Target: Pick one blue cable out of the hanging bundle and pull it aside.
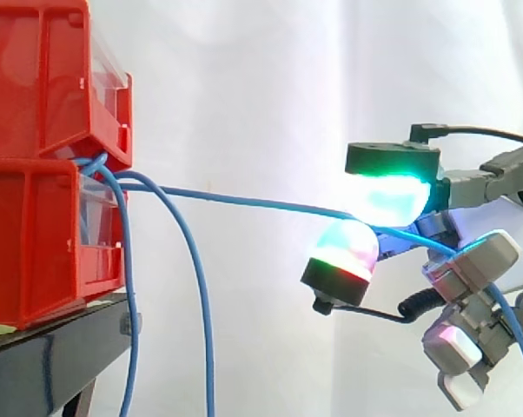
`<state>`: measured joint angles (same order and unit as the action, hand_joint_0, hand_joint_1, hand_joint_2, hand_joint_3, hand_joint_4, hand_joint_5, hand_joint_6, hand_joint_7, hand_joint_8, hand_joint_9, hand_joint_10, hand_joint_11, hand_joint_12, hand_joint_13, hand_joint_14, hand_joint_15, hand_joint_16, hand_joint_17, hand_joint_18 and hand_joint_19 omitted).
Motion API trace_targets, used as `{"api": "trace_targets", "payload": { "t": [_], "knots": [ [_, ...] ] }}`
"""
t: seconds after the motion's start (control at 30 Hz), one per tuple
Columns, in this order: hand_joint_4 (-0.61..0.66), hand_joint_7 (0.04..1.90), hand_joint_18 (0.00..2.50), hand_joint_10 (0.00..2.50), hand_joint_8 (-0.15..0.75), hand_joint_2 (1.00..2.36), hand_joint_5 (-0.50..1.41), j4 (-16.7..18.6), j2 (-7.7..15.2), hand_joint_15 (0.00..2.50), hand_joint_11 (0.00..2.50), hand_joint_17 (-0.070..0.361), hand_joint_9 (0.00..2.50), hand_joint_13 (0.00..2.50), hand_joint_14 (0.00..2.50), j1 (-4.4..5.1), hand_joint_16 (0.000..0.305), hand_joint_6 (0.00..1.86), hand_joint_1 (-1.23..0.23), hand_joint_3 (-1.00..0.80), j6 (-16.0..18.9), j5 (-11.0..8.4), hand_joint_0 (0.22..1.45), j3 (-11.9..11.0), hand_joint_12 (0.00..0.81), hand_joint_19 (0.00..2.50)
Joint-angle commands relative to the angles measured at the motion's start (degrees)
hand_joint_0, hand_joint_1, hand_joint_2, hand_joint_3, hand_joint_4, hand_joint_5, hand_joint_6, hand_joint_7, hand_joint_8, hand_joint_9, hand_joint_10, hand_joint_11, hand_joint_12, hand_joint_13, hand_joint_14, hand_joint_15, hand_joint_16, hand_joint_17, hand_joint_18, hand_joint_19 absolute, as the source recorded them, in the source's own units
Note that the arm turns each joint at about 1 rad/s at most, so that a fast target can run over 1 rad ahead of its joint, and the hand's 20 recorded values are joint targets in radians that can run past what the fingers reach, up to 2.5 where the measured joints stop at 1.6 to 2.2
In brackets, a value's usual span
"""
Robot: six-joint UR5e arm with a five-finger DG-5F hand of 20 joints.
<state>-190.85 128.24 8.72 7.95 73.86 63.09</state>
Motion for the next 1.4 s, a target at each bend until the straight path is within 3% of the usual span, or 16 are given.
{"api": "trace_targets", "payload": {
  "t": [0.0,0.4,0.67,0.77,0.8,1.07,1.37],
  "knots": [
    [-0.16,0.91,0.77,0.03,0.213,1.02,-0.06,-0.31,0.08,0.66,1.11,0.102,1.47,1.04,0.03,-0.20,0.045,0.92,-0.72,-0.28,-0.04,-0.03,0.62,-0.08,0.313,0.50],
    [-0.14,0.91,0.74,0.03,0.224,1.02,-0.06,-4.79,-0.54,0.66,1.10,0.103,1.45,1.01,0.03,-1.17,0.046,0.92,-0.70,-0.29,-3.82,-0.03,0.62,0.10,0.315,0.50],
    [-0.13,0.92,0.73,0.03,0.218,1.02,-0.06,-6.73,-1.33,0.66,1.10,0.103,1.45,1.01,0.02,-2.13,0.046,0.92,-0.69,-0.29,-4.08,-0.03,0.62,0.19,0.318,0.50],
    [-0.13,0.92,0.73,0.03,0.223,1.02,-0.06,-6.90,-2.82,0.65,1.10,0.103,1.45,1.01,0.02,-2.31,0.046,0.92,-0.69,-0.29,-4.08,-0.21,0.62,2.82,0.321,0.50],
    [-0.13,0.92,0.73,0.03,0.221,1.02,-0.06,-5.94,-4.14,0.66,1.09,0.103,1.45,1.01,0.02,-2.31,0.046,0.92,-0.69,-0.29,-3.91,-0.30,0.62,5.81,0.323,0.50],
    [-0.13,0.91,0.73,0.03,0.227,1.01,-0.06,2.33,-6.69,0.65,1.09,0.103,1.45,1.01,0.03,-2.22,0.046,0.92,-0.69,-0.28,-3.47,-0.91,0.62,13.11,0.323,0.50],
    [-0.13,0.91,0.74,0.03,0.231,1.01,-0.06,2.77,-6.60,0.65,1.08,0.105,1.45,1.01,0.02,-2.22,0.047,0.92,-0.69,-0.28,-2.94,-0.82,0.62,13.81,0.326,0.50]
  ]
}}
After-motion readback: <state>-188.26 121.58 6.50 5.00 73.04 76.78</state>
